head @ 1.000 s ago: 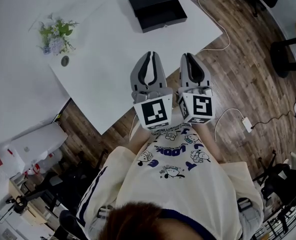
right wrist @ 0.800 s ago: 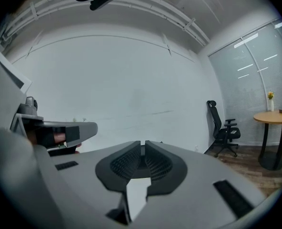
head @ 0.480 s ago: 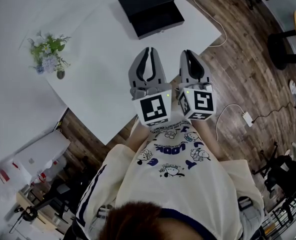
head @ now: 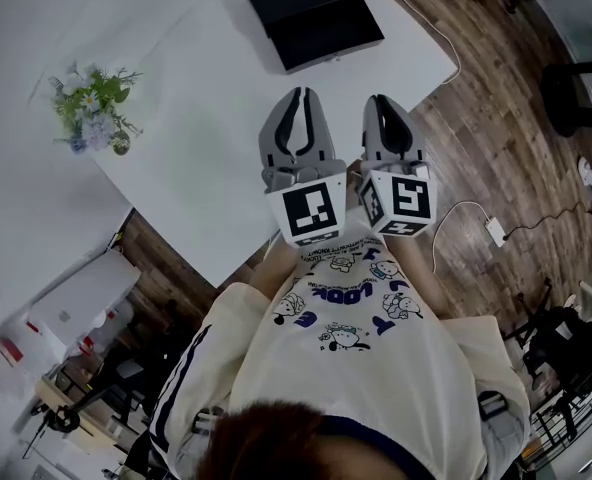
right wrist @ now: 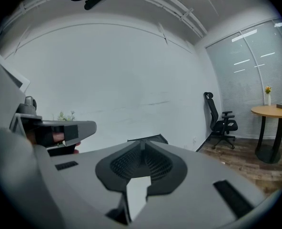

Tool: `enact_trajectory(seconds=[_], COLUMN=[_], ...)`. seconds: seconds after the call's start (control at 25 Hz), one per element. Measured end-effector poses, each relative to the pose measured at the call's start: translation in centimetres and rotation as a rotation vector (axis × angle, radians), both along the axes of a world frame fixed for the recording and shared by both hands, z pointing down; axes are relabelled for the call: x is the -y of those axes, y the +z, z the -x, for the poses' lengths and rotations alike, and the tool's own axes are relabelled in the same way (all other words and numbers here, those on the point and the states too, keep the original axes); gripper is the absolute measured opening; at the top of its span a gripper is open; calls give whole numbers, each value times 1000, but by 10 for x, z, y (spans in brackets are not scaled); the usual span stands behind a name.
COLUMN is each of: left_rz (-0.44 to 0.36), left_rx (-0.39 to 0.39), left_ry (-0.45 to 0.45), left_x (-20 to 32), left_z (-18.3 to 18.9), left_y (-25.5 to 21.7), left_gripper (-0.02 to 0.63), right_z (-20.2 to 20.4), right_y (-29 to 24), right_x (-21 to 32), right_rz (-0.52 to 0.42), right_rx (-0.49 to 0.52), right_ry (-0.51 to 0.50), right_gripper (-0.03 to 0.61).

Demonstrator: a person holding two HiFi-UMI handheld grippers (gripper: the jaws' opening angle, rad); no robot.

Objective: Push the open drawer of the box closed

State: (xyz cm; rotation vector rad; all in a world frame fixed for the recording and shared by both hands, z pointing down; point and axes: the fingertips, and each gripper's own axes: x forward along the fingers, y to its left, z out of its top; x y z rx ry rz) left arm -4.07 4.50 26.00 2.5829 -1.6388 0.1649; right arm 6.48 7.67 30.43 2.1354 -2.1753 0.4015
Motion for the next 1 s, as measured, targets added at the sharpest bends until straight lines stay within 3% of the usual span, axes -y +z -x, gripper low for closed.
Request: enact_trajectory(seconds=[1.0], left_rz=[133], left_rx=[33], left_ry=[-138], left_x=[68], left_z=[-15], left_y=[47], left_gripper=[37], right_z=[-7], right_y=[56], right_x=[79], right_rz=[143], right_rx=[-26], right_ry=[-186], right_gripper=[46])
